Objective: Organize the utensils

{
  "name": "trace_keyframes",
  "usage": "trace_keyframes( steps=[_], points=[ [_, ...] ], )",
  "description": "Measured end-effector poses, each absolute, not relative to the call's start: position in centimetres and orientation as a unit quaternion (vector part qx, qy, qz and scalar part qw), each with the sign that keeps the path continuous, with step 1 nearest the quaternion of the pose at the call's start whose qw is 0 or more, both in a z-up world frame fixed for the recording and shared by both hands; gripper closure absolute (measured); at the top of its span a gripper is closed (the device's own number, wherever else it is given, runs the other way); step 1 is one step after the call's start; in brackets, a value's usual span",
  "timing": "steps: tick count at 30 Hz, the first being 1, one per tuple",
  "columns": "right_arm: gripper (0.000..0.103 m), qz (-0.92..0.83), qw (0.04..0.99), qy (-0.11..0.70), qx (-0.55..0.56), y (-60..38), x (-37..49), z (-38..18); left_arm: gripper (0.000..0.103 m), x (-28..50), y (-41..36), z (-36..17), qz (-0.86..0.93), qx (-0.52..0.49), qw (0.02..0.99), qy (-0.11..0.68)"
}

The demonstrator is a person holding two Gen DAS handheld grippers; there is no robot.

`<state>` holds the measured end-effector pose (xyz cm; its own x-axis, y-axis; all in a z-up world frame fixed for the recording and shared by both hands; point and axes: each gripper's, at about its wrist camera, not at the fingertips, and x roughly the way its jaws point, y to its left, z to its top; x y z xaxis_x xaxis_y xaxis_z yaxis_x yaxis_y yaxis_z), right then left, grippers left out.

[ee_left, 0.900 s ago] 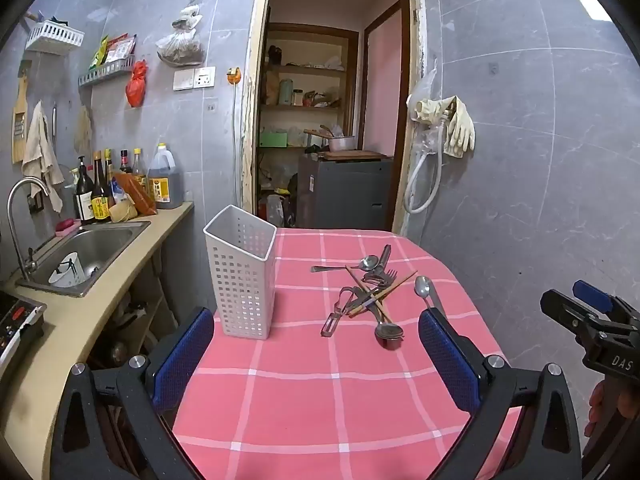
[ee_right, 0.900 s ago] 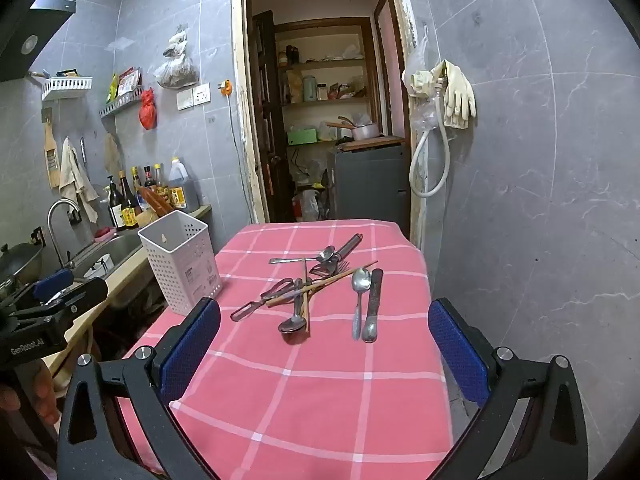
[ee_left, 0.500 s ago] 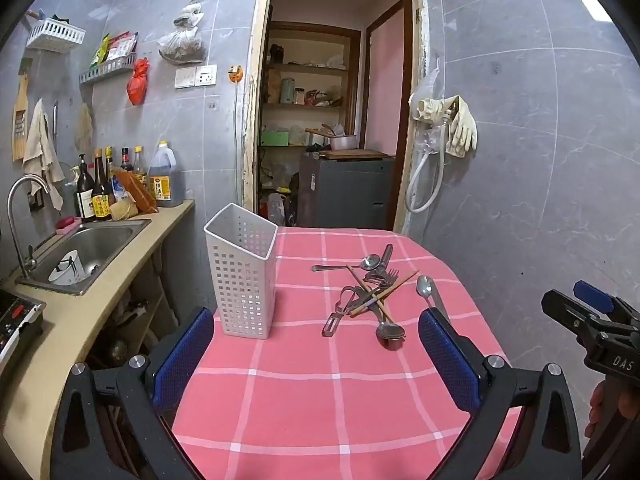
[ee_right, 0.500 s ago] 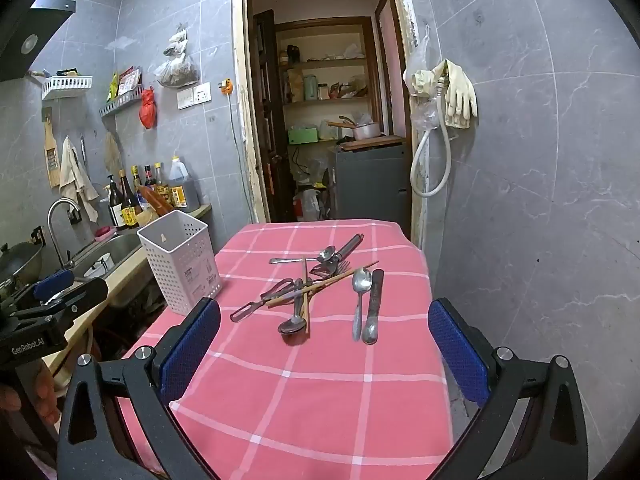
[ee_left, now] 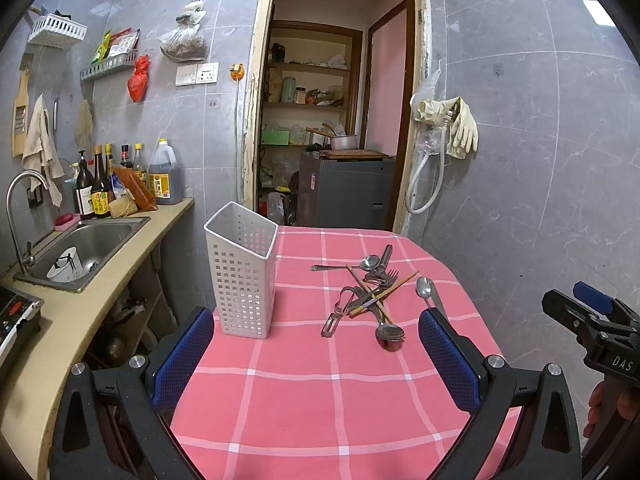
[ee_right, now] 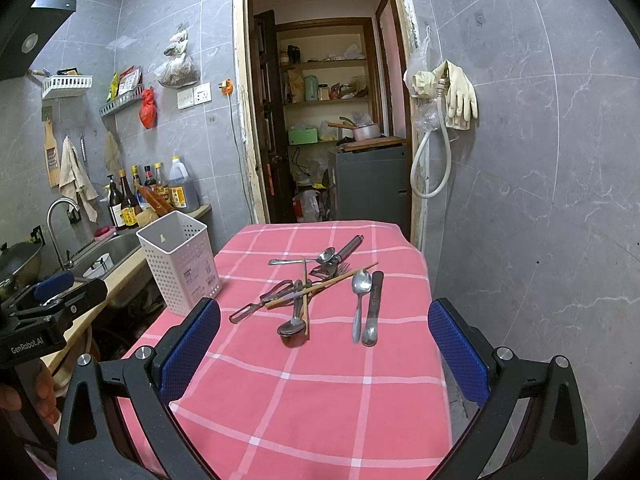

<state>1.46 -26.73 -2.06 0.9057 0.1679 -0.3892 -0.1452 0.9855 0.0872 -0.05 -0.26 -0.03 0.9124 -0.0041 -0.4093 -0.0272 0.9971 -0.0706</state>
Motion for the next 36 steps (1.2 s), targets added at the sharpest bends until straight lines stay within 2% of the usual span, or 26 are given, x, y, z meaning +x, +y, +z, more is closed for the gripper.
trace_keyframes(
  steps=[36],
  points=[
    [0.001, 0.079, 0.976, 0.201, 0.027, -26.44, 1.46, -2.08, 0.000, 0.00, 0.03, -0.02, 0.006, -0.042, 0.977, 0.211]
  ],
)
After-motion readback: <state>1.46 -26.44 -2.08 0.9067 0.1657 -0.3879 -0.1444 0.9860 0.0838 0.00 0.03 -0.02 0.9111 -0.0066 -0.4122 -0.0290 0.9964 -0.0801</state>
